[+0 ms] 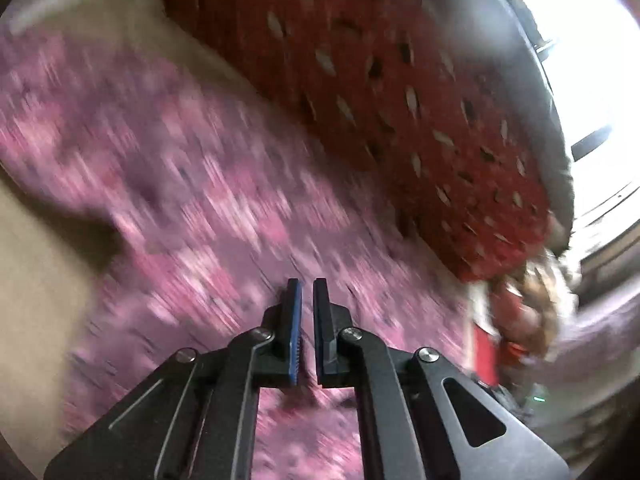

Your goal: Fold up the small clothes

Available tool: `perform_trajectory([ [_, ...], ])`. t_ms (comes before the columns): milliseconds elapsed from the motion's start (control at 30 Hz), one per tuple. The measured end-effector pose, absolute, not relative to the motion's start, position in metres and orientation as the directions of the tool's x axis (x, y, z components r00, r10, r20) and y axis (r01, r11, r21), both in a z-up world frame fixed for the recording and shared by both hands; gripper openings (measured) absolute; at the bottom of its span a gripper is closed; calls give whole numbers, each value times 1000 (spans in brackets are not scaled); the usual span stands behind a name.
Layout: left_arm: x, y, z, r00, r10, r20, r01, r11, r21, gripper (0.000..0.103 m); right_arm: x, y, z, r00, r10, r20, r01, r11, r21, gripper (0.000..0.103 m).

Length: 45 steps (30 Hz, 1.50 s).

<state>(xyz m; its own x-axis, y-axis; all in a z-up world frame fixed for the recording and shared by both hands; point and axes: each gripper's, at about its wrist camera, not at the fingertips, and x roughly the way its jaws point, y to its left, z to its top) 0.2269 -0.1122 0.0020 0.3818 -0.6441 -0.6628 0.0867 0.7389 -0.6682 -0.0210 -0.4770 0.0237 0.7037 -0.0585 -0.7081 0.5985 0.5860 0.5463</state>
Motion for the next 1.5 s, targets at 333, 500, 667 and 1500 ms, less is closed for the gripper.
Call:
perform_trajectory([
  [333,183,-173,-9,189,-558,-808,57,827,-559,63,-31,-461,7,723,-1,-691,574,557,600,47],
  [500,184,-176,-13,262,-580,-771,39,805,-592,68,-35,-455,12,726,3,-687,560,577,594,47],
  [667,204,-176,-16,288,-665,-689,83,735,-673,5,-38,-450,26,729,-11,-685,544,616,569,47],
  [1500,245,-117,-17,344,-550,-761,-39,802,-597,6,7,-446,-9,625,-24,-780,527,751,399,10],
])
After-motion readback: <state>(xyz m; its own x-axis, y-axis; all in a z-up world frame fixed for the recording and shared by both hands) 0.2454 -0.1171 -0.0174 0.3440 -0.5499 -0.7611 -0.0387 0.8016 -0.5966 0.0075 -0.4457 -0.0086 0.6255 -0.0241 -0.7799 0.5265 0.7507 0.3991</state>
